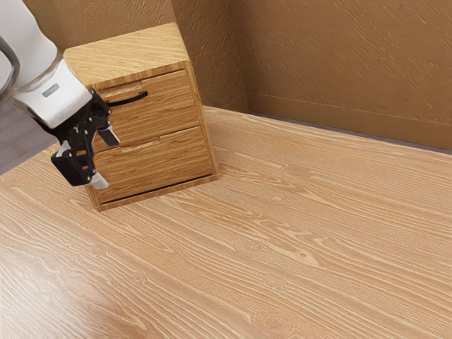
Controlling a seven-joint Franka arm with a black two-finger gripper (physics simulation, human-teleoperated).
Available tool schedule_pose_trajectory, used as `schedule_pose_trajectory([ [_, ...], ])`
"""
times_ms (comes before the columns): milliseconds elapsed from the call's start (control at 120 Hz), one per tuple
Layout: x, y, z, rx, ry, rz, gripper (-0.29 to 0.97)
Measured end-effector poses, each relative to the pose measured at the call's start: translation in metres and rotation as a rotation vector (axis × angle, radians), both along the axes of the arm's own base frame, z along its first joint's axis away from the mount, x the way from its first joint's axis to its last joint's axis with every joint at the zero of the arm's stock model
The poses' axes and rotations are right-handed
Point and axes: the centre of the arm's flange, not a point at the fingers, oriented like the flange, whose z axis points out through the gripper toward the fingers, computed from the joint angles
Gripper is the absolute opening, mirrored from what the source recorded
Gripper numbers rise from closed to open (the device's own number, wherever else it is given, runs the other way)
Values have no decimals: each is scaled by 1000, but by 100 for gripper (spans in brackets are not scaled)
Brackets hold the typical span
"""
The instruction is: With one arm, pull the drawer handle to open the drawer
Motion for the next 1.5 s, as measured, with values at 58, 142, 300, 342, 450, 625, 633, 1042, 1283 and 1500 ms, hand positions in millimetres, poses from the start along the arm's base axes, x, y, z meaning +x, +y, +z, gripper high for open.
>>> schedule_pose_trajectory([
  [58, 0, 0, 0, 13, 0, -41, 66],
  [142, 2, 2, -4, 7, 3, -85, 66],
  [300, 0, 15, -9, -25, -9, -65, 66],
  [342, 0, 19, -8, -30, -13, -55, 66],
  [450, -4, 40, -6, -43, -26, -14, 66],
  [625, 12, 83, -3, -53, -54, 45, 66],
  [633, 14, 85, -3, -52, -56, 47, 66],
  [1042, 53, 84, 14, 88, -142, 130, 66],
  [1283, 66, 61, 6, 155, -156, 282, 66],
  [1500, 77, 95, -9, 109, -140, 342, 66],
])
